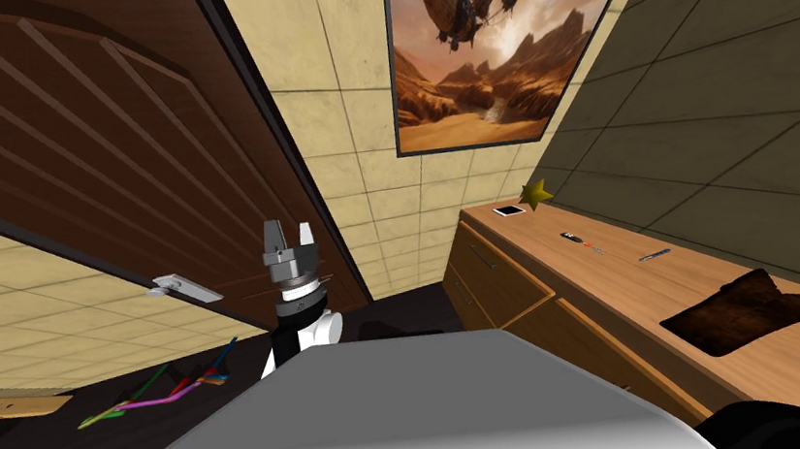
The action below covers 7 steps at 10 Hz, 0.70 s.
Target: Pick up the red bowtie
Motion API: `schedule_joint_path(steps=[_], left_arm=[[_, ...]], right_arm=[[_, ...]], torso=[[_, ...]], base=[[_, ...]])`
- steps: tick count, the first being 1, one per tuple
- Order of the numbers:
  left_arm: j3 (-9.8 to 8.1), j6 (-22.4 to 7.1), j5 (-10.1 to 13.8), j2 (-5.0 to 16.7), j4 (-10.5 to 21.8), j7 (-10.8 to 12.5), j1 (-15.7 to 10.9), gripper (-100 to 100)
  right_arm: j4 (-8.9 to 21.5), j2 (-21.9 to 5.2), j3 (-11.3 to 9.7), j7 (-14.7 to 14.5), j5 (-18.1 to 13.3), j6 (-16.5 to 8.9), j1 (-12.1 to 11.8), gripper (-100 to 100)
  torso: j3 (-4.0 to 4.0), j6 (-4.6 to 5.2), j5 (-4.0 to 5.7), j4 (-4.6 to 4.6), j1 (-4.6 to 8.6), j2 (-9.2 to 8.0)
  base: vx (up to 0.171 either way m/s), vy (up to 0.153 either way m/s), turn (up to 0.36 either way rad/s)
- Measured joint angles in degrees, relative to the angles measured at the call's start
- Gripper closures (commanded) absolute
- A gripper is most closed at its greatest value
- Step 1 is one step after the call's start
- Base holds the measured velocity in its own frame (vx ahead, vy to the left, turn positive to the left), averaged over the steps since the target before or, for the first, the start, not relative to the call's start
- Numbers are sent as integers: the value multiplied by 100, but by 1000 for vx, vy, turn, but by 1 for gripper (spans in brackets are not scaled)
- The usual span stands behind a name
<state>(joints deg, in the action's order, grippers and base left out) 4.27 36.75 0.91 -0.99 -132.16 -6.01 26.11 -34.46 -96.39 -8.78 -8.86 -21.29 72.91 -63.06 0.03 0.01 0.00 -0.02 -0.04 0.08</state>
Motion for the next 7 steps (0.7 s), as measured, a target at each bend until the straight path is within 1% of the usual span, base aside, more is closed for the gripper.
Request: schedule_joint_path(steps=[1, 3, 4, 5, 6, 7], left_arm=[[0, 0, 0, 0, 0, 0, 0, 0], [0, 0, 0, 0, 0, 0, 0, 0], [0, 0, 0, 0, 0, 0, 0, 0], [0, 0, 0, 0, 0, 0, 1, 0], [0, 0, 0, 0, 0, 0, 0, 0], [0, 0, 0, 0, 0, 0, 0, 0]], right_arm=[[84, 45, -85, 3, -103, 36, 246, -100], [212, 23, -417, 80, -364, 109, 602, -100], [284, 37, -533, 101, -457, 152, 892, -100], [379, 33, -723, 143, -646, 200, 1152, -100], [257, -34, -803, 172, -580, 145, 1120, -100], [299, -20, -894, 180, -636, 144, 1270, -100]], torso=[[-1, 1, 1, 0, 2, -1], [-1, 2, 0, -1, -1, -1], [0, -1, 0, 0, 0, 0], [-1, 6, 0, -1, -1, -1], [0, 1, -1, 0, -3, 0], [0, 0, 0, 0, -1, 0]], base=[[7, 1, -143], [6, 5, -52], [8, 4, -136], [8, 8, -89], [0, 0, 0], [0, -1, 10]])
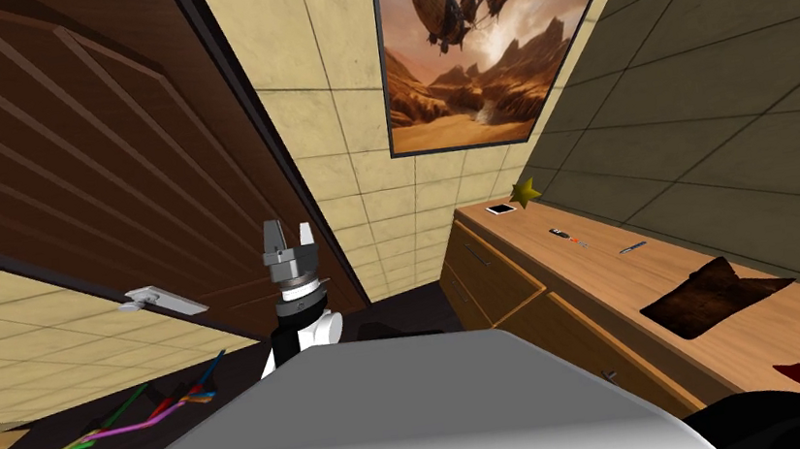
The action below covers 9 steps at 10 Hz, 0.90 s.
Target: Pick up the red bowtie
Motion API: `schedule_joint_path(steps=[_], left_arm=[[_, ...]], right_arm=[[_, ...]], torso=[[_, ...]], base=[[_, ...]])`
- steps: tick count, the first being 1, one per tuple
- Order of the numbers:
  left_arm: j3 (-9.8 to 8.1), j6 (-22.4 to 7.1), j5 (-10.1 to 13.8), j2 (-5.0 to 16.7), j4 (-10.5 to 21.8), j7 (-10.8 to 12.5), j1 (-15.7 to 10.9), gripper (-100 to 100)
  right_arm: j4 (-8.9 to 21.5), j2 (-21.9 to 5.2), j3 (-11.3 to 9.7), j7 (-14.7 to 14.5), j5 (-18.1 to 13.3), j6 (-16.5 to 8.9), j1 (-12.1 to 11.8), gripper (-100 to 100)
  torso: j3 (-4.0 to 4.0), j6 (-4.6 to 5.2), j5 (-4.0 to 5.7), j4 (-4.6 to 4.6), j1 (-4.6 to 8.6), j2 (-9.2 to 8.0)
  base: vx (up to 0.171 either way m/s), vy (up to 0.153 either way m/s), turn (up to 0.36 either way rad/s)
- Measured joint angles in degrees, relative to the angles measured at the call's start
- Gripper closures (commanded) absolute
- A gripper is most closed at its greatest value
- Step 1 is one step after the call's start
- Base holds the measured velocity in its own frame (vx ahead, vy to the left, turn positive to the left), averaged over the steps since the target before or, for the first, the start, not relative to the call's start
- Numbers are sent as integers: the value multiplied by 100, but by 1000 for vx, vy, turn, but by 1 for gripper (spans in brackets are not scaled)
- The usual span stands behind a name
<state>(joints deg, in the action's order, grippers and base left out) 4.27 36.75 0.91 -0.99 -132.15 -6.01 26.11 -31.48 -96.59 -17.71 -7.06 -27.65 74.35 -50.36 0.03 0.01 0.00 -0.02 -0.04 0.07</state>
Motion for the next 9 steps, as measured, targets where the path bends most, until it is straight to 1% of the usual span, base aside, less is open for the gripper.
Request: schedule_joint_path(steps=[1, 2, 3, 4, 5, 6, 7, 8, 9], left_arm=[[0, 0, 0, 0, 0, 0, 0, 0], [0, 0, 0, 0, 0, 0, 0, 0], [0, 0, 0, 0, 0, 0, 0, 0], [0, 0, 0, 0, 0, 0, 0, 0], [0, 0, 0, 0, 0, 0, 0, 0], [0, 0, 0, 0, 0, 0, 0, 0], [0, 0, 0, 0, 0, 0, 0, 0], [0, 0, 0, 0, 0, 0, 0, 0], [0, 0, 0, 0, 0, 0, 0, 0]], right_arm=[[-23, -5, -23, 9, -4, -11, 95, -100], [-103, -64, 28, 8, 105, -42, 33, -100], [5, -13, -26, 1, 3, 3, 213, -100], [-222, -97, 100, -23, 252, -103, -105, -100], [-5, 6, -31, -8, 18, -24, 203, -100], [19, 10, -44, -1, -16, 19, 305, -100], [150, 44, -97, -3, -129, 92, 594, -100], [107, 111, -103, -3, -124, 7, 568, -100], [-91, 103, -6, -20, 75, -187, 229, -100]], torso=[[0, -1, 0, 0, 2, 0], [0, 0, 0, 0, 2, 0], [-1, 1, 1, 0, 2, -1], [-1, 0, 0, 0, 1, -1], [-2, 2, 1, -1, 2, -3], [-1, 0, 0, 0, 2, -2], [0, 0, 0, 0, 2, -1], [-1, -3, 22, -1, 9, -1], [-2, -2, 44, -2, 19, -2]], base=[[0, 0, 0], [0, 0, 0], [0, 0, 0], [0, 0, 0], [0, 0, 0], [0, 0, 0], [-3, -9, 77], [-4, -13, 84], [-1, -1, 40]])
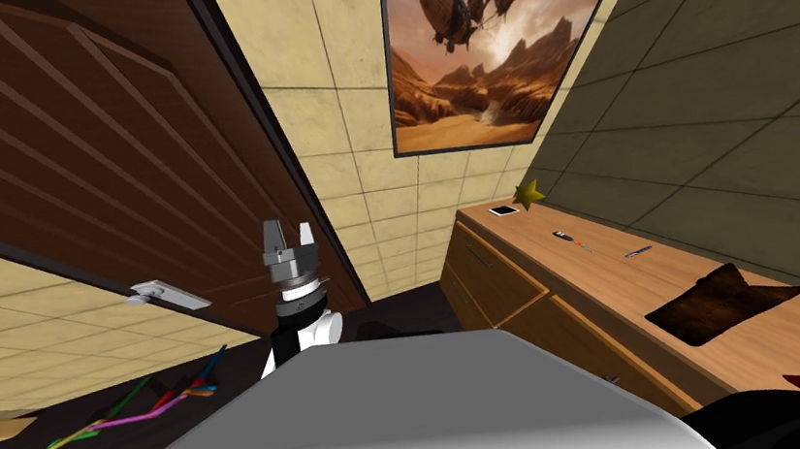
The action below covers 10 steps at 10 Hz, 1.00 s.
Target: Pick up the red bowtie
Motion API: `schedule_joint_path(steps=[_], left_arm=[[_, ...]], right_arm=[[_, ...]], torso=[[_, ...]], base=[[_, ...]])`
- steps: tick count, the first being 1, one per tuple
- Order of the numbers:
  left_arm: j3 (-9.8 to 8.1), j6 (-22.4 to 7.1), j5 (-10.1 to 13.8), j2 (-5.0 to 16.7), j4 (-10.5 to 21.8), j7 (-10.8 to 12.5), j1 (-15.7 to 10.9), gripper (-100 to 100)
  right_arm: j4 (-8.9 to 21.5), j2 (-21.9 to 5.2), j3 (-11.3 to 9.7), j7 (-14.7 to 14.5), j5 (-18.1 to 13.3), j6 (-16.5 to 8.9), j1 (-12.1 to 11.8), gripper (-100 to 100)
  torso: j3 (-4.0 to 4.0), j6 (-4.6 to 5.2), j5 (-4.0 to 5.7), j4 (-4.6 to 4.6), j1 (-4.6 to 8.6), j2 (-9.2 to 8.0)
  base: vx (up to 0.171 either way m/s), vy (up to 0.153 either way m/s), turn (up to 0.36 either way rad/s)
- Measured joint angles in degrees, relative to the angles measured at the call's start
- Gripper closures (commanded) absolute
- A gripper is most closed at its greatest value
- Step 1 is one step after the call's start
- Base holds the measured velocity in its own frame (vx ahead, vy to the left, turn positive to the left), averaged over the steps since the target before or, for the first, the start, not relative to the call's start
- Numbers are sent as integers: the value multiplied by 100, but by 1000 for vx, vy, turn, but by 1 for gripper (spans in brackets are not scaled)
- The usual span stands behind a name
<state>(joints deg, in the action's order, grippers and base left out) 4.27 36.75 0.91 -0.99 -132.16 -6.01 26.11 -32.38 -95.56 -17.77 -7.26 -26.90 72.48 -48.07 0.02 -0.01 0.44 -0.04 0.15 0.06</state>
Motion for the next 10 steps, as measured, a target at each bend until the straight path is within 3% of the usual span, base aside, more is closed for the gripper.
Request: schedule_joint_path(steps=[1, 2, 6, 7, 8, 9, 10], left_arm=[[0, 0, 0, 0, 0, 0, 0, 0], [0, 0, 0, 0, 0, 0, 0, 0], [0, 0, 0, 0, 0, 0, 0, 0], [0, 0, 0, 0, 0, 0, 0, 0], [0, 0, 0, 0, 0, 0, 0, 0], [0, 0, 0, 0, 0, 0, 1, 0], [0, 0, 0, 0, 0, 0, 0, 0]], right_arm=[[198, 133, -125, 0, -220, 45, 312, -100], [234, 148, -145, 2, -258, 75, 357, 100], [232, 145, -138, 10, -247, 82, 355, 100], [234, 143, -137, 11, -247, 78, 355, 0], [234, 143, -137, 11, -247, 77, 355, 100], [340, 89, -162, 4, -307, 203, 500, 100], [359, 78, -164, 1, -315, 240, 516, 0]], torso=[[-1, 6, 15, 0, 14, -2], [-3, 8, 17, -1, 20, -5], [-2, 6, 28, 2, 27, -6], [-2, 6, 30, 2, 30, -6], [-2, 6, 31, 2, 32, -6], [-2, 9, 27, 1, 29, -6], [-3, 6, 33, 2, 30, -7]], base=[[0, 0, 0], [0, 0, 0], [0, 0, 0], [0, 0, 0], [2, 6, -110], [2, 3, -28], [0, 0, 0]])
